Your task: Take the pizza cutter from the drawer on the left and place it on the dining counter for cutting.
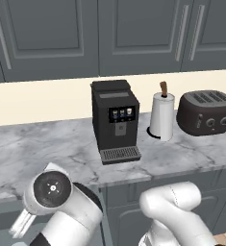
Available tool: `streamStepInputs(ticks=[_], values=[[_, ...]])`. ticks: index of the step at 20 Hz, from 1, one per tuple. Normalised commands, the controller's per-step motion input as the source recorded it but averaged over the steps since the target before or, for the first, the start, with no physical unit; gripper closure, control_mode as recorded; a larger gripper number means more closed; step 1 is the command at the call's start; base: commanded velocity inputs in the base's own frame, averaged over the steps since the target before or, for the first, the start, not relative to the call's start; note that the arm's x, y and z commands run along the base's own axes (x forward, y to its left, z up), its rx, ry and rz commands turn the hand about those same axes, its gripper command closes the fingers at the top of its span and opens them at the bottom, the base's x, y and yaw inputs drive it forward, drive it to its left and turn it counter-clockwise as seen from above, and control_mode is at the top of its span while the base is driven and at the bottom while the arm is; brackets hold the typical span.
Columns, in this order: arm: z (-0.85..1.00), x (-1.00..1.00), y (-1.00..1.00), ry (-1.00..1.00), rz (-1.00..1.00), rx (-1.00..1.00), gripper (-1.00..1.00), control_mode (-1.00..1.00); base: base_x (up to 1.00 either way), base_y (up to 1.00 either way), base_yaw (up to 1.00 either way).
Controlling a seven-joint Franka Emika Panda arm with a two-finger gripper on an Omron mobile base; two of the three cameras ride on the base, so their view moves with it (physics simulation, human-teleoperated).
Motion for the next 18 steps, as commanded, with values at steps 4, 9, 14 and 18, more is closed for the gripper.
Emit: streamStepInputs(ticks=[4, 9, 14, 18], values=[[-0.93, 0.83, 0.06, 0.26, -0.03, -0.04, -1.0, -1.0, 0.0, 0.0, 0.0], [-0.69, 0.44, 0.59, 0.42, -0.25, -0.02, -1.0, -1.0, 0.0, 0.0, 0.0], [-0.38, 0.11, 0.7, 0.3, -0.43, -0.02, -1.0, -1.0, 0.0, 0.0, 0.0], [-0.24, 0.0, 0.54, 0.16, -0.45, -0.04, -1.0, -1.0, 0.0, 0.0, 0.0]])
